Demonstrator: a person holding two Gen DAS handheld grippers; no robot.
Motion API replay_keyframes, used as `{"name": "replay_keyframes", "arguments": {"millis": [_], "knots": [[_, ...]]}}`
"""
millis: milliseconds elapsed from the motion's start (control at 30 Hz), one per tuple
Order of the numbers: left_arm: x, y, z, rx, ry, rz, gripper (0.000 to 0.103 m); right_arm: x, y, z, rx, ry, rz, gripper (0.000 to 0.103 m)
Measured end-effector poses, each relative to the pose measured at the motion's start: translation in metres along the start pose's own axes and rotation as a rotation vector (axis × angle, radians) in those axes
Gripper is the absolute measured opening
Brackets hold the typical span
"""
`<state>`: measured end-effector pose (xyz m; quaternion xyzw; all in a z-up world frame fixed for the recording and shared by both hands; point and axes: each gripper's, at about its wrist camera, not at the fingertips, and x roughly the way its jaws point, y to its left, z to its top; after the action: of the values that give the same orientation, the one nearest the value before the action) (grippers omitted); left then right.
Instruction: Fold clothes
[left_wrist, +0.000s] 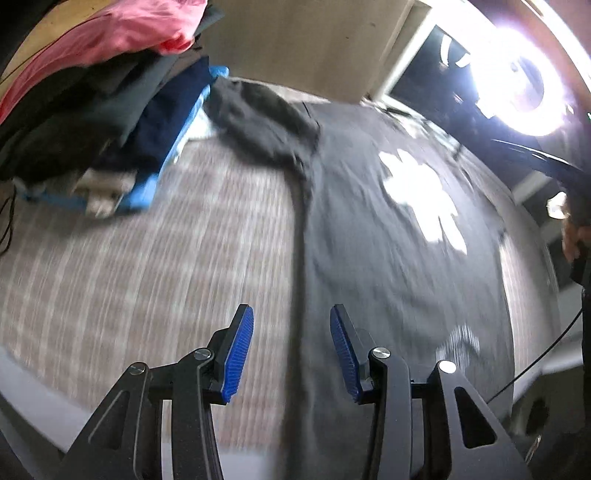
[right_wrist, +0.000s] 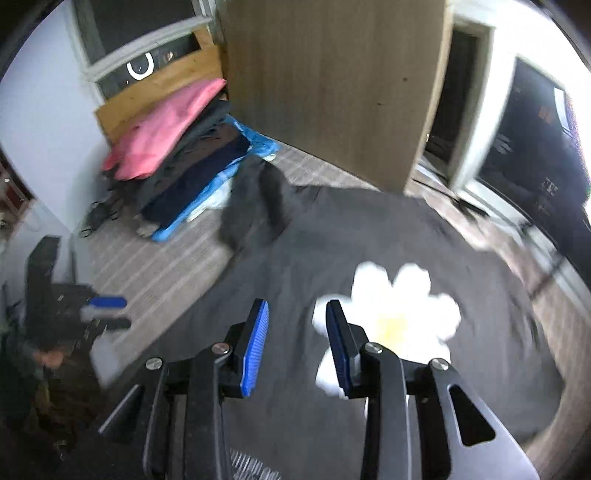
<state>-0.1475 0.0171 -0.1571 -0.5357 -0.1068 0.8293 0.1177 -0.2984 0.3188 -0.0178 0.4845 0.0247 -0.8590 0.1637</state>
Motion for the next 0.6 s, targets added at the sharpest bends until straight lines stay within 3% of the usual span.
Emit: {"name": "replay_keyframes", "arguments": {"millis": [133,267,433,533,600], "knots": [[0.034,0.003,0.034,-0.077,-0.006,-0.009,0.041,0.076,-0.013,0.059,-0.052,0.063,-0.022,0.032],[0.06,0.018,0.061,-0.133,0.002,-0.029,0.041,0.136,-0.018,0.094,-0.063,0.107,0.02,0.032],[0.089,0.04,0.09,-0.208,0.007,-0.058,0.041,0.207,-0.006,0.118,-0.081,0.173,0.144,0.032],[0.1,0.048,0.107,-0.251,-0.02,-0.071,0.044,0.238,-0.002,0.124,-0.15,0.201,0.108,0.032],[0.106,0.046,0.119,-0.251,-0.036,-0.059,0.047,0.251,-0.01,0.126,-0.156,0.217,0.037,0.032]]}}
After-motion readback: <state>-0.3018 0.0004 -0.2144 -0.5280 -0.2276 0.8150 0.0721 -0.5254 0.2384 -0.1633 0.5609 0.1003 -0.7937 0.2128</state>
